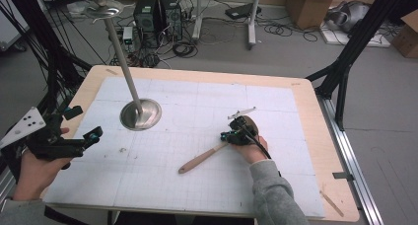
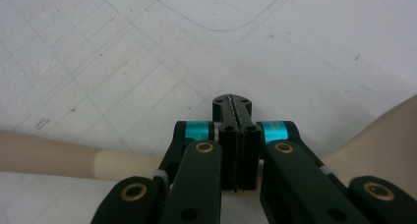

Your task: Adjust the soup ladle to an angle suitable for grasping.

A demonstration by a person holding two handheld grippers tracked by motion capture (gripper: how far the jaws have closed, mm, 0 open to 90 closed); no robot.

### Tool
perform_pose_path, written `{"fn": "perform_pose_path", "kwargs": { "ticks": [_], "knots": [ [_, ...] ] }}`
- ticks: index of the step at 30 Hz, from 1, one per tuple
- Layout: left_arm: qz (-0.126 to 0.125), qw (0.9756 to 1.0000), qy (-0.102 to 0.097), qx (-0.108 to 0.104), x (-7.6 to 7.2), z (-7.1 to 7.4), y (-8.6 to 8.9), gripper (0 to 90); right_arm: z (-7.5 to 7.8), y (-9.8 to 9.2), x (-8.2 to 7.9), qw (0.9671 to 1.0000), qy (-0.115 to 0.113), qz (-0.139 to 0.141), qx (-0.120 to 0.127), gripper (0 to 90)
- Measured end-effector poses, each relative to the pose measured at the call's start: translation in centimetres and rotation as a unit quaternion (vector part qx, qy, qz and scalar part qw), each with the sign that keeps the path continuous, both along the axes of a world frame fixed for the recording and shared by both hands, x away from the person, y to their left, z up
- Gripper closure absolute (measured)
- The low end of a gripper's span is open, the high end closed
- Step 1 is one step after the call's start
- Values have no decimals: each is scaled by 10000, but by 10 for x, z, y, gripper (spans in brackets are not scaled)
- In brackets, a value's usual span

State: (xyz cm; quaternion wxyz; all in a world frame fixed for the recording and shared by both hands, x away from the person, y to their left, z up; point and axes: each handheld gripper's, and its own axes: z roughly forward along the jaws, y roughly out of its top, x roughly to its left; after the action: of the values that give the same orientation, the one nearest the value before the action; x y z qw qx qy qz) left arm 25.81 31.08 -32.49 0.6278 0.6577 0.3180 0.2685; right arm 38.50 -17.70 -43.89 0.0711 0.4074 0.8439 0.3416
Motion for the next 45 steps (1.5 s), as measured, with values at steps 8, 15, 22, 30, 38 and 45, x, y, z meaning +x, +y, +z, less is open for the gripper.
{"fn": "perform_pose_path", "kwargs": {
  "ticks": [8, 15, 22, 30, 38, 45],
  "knots": [
    [-15, 10000, 5, 4, 1, 0, -1, 19, 2, -7, -3, 10000, 80, -25, -28, 900],
    [-46, 10000, 12, 10, 2, 0, -3, 19, 3, -14, -9, 9999, 113, -47, -35, 900],
    [-79, 10000, -15, 20, 3, 1, -5, 19, 5, -19, -16, 9998, 143, -139, -34, 900],
    [-117, 9999, -4, 33, 5, 1, -8, 19, 4, -19, -20, 9997, 97, -149, -176, 900],
    [-131, 9999, 19, 60, 7, 0, -10, 18, 3, -24, -13, 9998, 85, -145, -74, 900],
    [-130, 9999, 34, 74, 8, -1, -11, 19, 2, -30, -1, 9981, -75, -577, -219, 900]
  ]
}}
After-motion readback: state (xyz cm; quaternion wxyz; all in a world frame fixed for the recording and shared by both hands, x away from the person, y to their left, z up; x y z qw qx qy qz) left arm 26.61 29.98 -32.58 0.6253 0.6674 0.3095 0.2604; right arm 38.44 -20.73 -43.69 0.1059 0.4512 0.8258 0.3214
